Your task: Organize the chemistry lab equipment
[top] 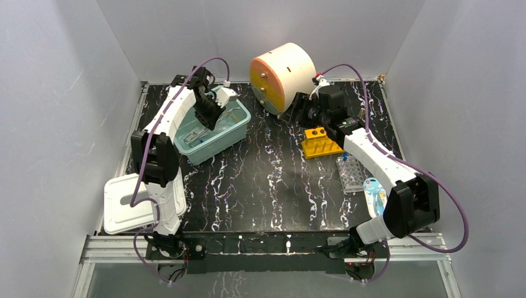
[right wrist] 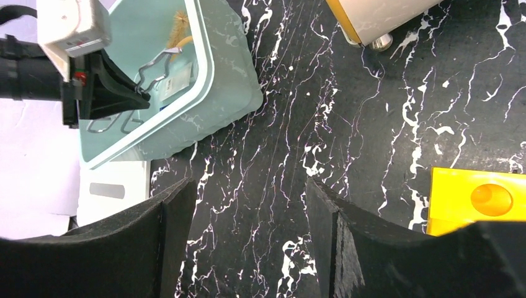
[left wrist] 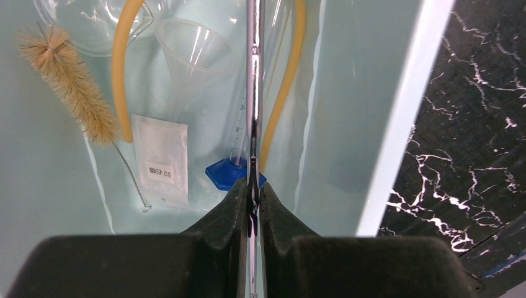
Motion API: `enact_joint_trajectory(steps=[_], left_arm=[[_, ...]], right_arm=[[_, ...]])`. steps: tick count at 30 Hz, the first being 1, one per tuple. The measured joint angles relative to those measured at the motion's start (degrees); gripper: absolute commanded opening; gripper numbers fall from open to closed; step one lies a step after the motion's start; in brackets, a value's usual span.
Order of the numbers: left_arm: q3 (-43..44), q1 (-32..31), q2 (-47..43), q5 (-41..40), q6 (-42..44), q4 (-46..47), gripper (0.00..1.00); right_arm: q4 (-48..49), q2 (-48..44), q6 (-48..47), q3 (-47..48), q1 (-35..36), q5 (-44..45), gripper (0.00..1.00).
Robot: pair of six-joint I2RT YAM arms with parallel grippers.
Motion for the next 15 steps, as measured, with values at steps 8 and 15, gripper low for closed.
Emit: enact_joint_trajectory(steps=[8, 15], left_arm=[[-4.50, 0.00, 1.27, -1.86, 0.52, 1.05, 0.00], [-5.77, -1.09, 2.32, -1.86, 0.50, 2.05, 0.07]], right_arm=[[0.00, 1.49, 0.39, 0.63, 0.00, -0.72, 0.73], [0.04, 2.16, 0.68, 0.96, 0.00, -0.98, 0.72]])
